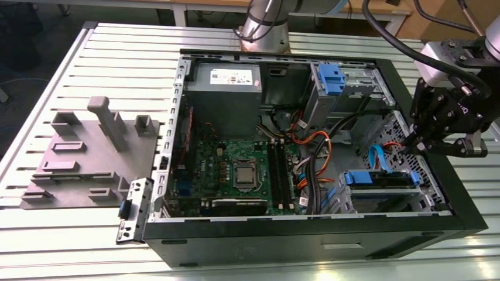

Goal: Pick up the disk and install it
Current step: 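Insert the second disk wire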

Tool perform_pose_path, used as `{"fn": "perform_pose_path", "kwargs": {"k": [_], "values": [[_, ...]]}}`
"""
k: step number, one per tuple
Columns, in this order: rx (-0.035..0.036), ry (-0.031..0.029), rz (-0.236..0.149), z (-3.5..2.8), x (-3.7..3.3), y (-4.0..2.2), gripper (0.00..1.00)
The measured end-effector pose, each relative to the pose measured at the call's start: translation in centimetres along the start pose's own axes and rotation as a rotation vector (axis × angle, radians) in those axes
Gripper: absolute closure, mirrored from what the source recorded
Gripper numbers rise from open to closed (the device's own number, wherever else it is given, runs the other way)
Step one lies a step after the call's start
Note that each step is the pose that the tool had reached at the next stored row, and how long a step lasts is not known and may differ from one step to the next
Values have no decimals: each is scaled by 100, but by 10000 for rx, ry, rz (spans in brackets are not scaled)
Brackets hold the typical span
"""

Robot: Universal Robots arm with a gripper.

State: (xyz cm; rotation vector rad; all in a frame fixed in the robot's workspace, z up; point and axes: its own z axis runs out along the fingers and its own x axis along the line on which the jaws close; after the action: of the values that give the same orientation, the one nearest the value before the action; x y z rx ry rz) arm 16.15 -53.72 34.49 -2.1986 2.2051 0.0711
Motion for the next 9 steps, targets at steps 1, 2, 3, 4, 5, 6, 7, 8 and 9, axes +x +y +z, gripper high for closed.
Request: {"fn": "perform_pose_path", "kwargs": {"k": [1, 2, 3, 4, 5, 6, 7, 8, 9], "values": [[0, 0, 1, 0, 0, 0, 84], [1, 0, 1, 0, 0, 2, 84], [3, 0, -1, 1, 0, 15, 84], [6, 1, 0, 1, 0, 34, 84], [11, 3, 0, 1, 0, 55, 84], [16, 2, -1, 2, 0, 76, 84], [20, 1, -1, 3, 0, 95, 84], [24, 1, -1, 3, 4, 109, 84], [27, 2, -1, 3, 10, 120, 84]]}}
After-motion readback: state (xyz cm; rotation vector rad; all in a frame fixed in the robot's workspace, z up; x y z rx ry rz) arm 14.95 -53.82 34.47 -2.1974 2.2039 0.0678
